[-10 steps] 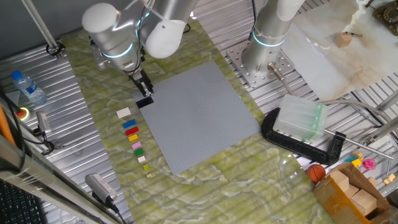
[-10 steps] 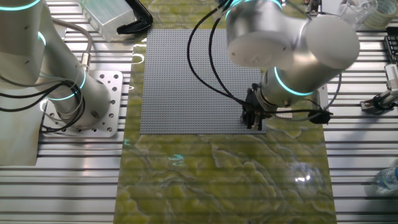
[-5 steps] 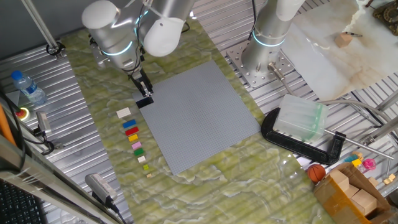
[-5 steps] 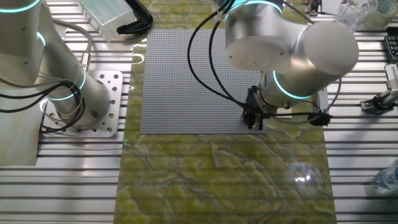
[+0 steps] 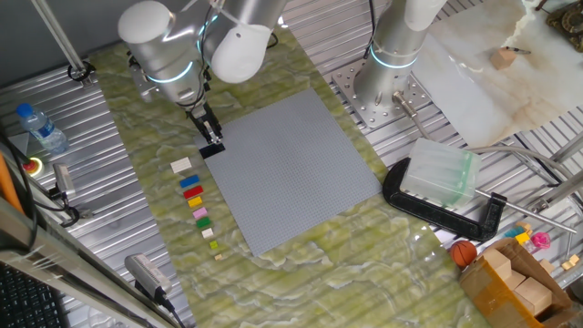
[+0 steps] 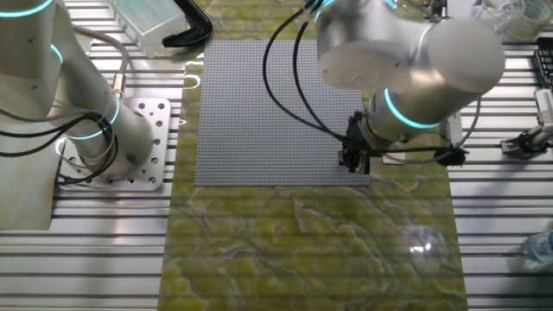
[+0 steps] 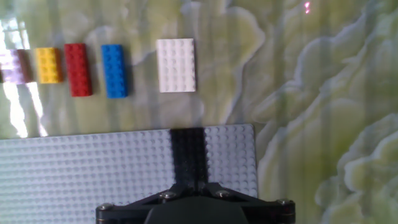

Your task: Build with small Lego blocks

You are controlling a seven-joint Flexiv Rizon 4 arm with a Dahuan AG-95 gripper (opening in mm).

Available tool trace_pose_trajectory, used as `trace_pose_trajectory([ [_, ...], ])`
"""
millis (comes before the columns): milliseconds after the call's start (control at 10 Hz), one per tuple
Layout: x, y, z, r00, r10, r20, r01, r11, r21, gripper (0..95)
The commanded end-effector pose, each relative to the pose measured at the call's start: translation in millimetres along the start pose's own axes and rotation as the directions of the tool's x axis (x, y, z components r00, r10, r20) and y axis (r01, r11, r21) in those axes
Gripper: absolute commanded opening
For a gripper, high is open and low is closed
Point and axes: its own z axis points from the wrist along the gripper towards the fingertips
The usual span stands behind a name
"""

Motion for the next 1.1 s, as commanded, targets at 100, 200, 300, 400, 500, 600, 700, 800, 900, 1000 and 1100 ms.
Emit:
trace_pose_trajectory([
  [100,-3.2,1.3,-0.1,1.0,0.0,0.0,0.0,1.0,0.0,0.0],
  [200,-6.2,1.5,2.2,1.0,0.001,0.001,-0.001,1.0,0.0,0.0],
  [300,-8.0,0.8,5.2,1.0,0.001,0.002,-0.001,1.0,0.0,0.0],
  [400,-9.0,0.4,6.8,1.0,-0.002,0.004,0.002,1.0,0.0,0.0],
  [500,-10.9,-0.3,10.1,1.0,-0.007,0.004,0.007,1.0,-0.001,0.0],
  [600,-12.9,-0.8,14.0,1.0,-0.01,0.004,0.01,1.0,-0.001,0.0],
  [700,-15.0,-1.1,18.8,1.0,-0.012,0.004,0.012,1.0,-0.002,0.0],
  [800,-16.2,-0.8,22.1,1.0,-0.015,0.001,0.015,1.0,-0.002,0.0],
  [900,-16.9,-0.1,24.4,1.0,-0.023,-0.01,0.023,1.0,-0.001,0.0],
  [1000,-16.9,0.2,24.8,0.999,-0.03,-0.03,0.03,1.0,0.002,0.0],
  [1100,-16.9,0.2,24.8,0.999,-0.038,-0.032,0.038,0.999,0.004,0.0],
])
